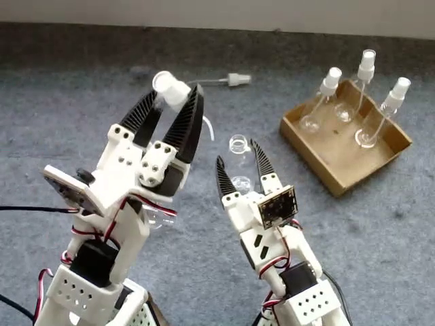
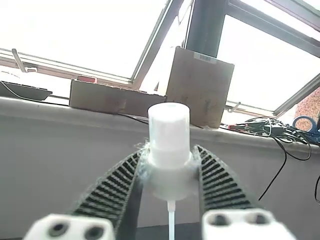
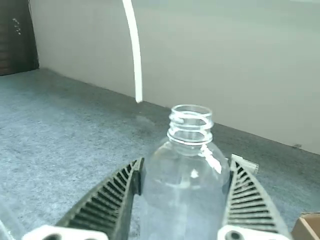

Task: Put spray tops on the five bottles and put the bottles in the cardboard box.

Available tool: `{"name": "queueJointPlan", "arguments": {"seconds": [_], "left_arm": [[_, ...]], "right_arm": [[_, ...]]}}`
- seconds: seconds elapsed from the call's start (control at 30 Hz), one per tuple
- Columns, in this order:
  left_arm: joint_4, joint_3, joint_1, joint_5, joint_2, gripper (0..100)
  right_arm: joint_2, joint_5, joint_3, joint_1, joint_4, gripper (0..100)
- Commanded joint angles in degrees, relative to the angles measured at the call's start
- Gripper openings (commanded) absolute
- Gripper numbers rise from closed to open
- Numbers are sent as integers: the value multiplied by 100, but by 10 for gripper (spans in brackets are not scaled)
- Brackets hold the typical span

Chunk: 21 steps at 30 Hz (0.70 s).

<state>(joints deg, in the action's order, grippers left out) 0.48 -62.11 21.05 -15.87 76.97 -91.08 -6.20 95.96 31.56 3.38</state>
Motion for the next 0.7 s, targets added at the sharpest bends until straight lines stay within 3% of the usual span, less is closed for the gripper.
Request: {"name": "queueJointPlan", "arguments": {"seconds": [0.0,0.33,0.67], "left_arm": [[-149,-127,163,-114,400,5],[-466,-163,163,-123,1051,5],[-475,-602,743,-97,1112,5]], "right_arm": [[-136,53,602,365,-136,202],[-92,18,602,576,-92,202],[-127,18,602,576,435,202]]}}
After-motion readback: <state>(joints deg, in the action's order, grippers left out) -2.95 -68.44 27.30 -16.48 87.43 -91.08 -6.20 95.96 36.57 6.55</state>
